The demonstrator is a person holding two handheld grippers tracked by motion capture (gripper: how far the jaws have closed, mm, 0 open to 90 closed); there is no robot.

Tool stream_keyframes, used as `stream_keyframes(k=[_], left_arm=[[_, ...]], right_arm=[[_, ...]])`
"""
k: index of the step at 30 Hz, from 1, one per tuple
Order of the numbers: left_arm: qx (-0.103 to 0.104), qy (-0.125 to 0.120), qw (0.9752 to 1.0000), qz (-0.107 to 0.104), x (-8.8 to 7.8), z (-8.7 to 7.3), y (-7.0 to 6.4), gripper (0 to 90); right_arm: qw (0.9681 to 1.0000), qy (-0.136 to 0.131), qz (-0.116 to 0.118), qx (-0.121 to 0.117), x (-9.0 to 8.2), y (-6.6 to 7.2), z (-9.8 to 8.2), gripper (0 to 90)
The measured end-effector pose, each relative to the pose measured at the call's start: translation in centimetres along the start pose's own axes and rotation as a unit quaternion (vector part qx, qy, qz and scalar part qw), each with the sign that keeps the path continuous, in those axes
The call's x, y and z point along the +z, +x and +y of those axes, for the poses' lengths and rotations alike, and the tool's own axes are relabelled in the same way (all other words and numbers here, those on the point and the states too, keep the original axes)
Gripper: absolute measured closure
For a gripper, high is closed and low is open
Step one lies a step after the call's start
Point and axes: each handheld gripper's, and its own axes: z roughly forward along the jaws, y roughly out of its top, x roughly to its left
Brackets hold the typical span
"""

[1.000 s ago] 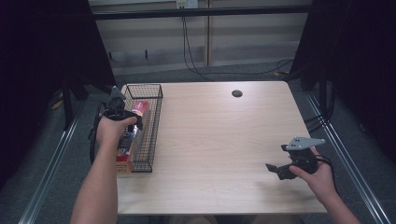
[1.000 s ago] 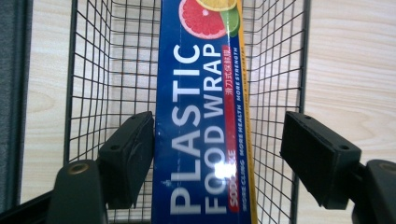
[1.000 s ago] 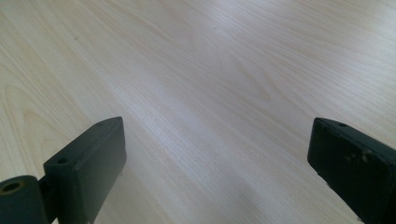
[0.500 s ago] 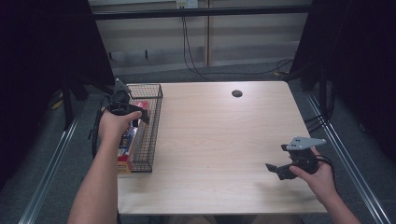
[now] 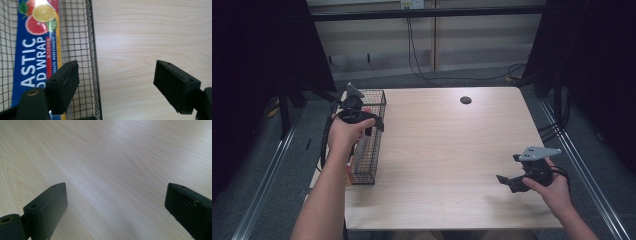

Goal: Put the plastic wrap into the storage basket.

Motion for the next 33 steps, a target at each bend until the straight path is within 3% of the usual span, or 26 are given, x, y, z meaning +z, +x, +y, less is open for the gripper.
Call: stream_keyframes(k=[6,12,33], left_arm=[[0.025,-0.005,0.9995,-0.017,0.3,-0.2,-1.0,16.9],[0.038,-0.019,0.9986,-0.031,0.7,-0.4,-2.0,14.3],[0.087,-0.026,0.9935,-0.069,2.9,-1.4,-6.1,13.5]], right_arm=[[1.0000,0.002,0.000,-0.003,0.1,0.0,0.0,4.4],[1.0000,0.003,0.003,-0.003,0.2,0.1,0.0,4.4],[1.0000,0.003,0.003,0.000,0.1,0.0,-0.1,4.4]])
